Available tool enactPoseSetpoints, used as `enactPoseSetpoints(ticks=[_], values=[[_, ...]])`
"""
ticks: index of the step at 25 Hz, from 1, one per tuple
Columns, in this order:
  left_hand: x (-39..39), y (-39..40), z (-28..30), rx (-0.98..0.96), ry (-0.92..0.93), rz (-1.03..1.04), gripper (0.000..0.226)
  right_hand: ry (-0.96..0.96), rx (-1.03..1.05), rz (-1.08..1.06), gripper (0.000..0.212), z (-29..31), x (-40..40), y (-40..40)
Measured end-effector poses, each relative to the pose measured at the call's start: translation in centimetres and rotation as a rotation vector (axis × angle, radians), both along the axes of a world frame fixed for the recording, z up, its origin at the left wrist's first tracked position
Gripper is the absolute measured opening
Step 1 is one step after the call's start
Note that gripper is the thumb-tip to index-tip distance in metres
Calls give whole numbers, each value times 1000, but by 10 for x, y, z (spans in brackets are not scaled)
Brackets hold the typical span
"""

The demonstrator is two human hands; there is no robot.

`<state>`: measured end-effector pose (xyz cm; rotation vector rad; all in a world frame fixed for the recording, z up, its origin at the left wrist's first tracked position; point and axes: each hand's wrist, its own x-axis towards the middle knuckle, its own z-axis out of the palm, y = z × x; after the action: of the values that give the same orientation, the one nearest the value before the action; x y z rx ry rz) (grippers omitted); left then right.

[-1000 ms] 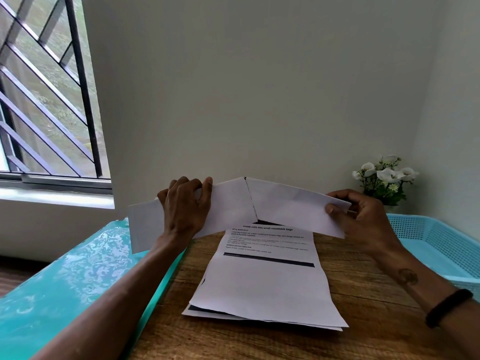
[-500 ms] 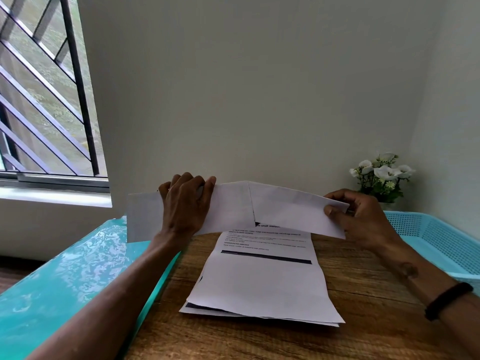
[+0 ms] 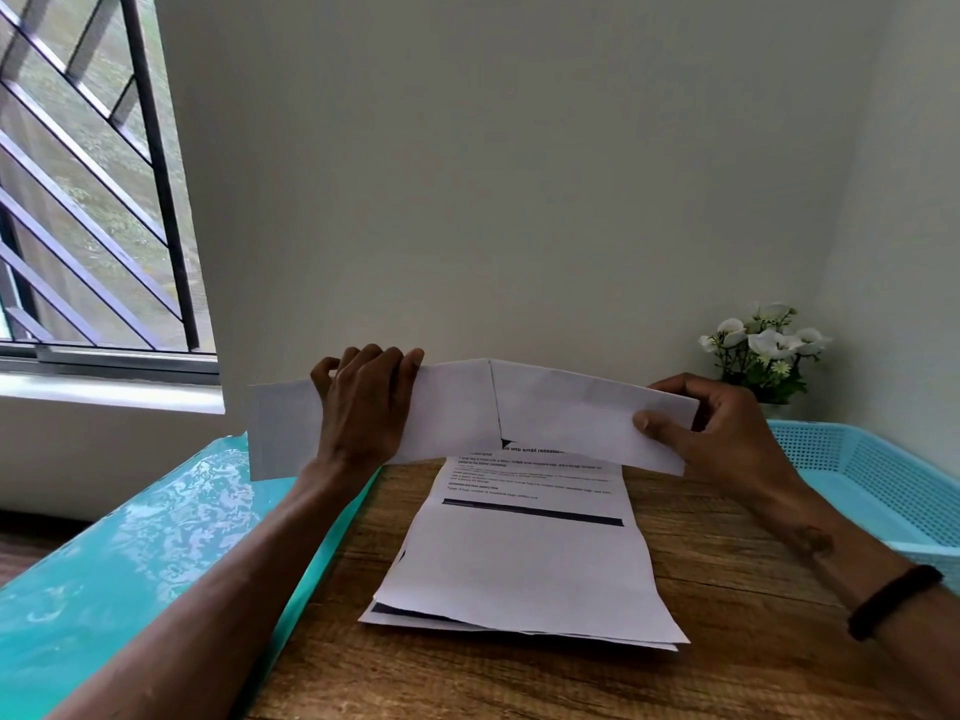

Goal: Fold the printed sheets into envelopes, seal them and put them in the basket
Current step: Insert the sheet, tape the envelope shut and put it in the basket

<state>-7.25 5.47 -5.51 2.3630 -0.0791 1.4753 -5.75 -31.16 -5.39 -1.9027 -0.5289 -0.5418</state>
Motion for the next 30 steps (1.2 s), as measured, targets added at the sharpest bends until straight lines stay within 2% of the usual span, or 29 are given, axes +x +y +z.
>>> enactPoseSetpoints(ticks=[4, 5, 8, 10, 15, 20, 23, 26, 28, 30], values=[[3, -7, -3, 52, 84, -75, 42, 42, 15, 89, 15, -2, -6, 6], [4, -8, -5, 78, 134, -82, 51, 51, 21, 85, 14, -3, -6, 7], [6, -9, -12, 243, 281, -116, 114, 102, 101, 101, 13, -4, -4, 9], [7, -8, -17, 347, 318, -122, 131, 144, 172, 145, 15, -3, -5, 9], [9, -8, -21, 344, 264, -120, 109, 113, 127, 71, 16, 0, -4, 6], [11, 0, -22, 271, 296, -137, 124, 36, 295, 89, 24, 11, 0, -2], [12, 0, -21, 247, 305, -168, 125, 0, 268, 77, 20, 10, 1, -2], [11, -2, -19, 248, 326, -171, 123, 49, 289, 118, 18, 6, -1, 4], [8, -6, -17, 254, 326, -167, 109, 96, 390, 174, 20, 5, -3, 9], [5, -11, -12, 243, 275, -157, 73, 84, 391, 155, 21, 2, -4, 11]])
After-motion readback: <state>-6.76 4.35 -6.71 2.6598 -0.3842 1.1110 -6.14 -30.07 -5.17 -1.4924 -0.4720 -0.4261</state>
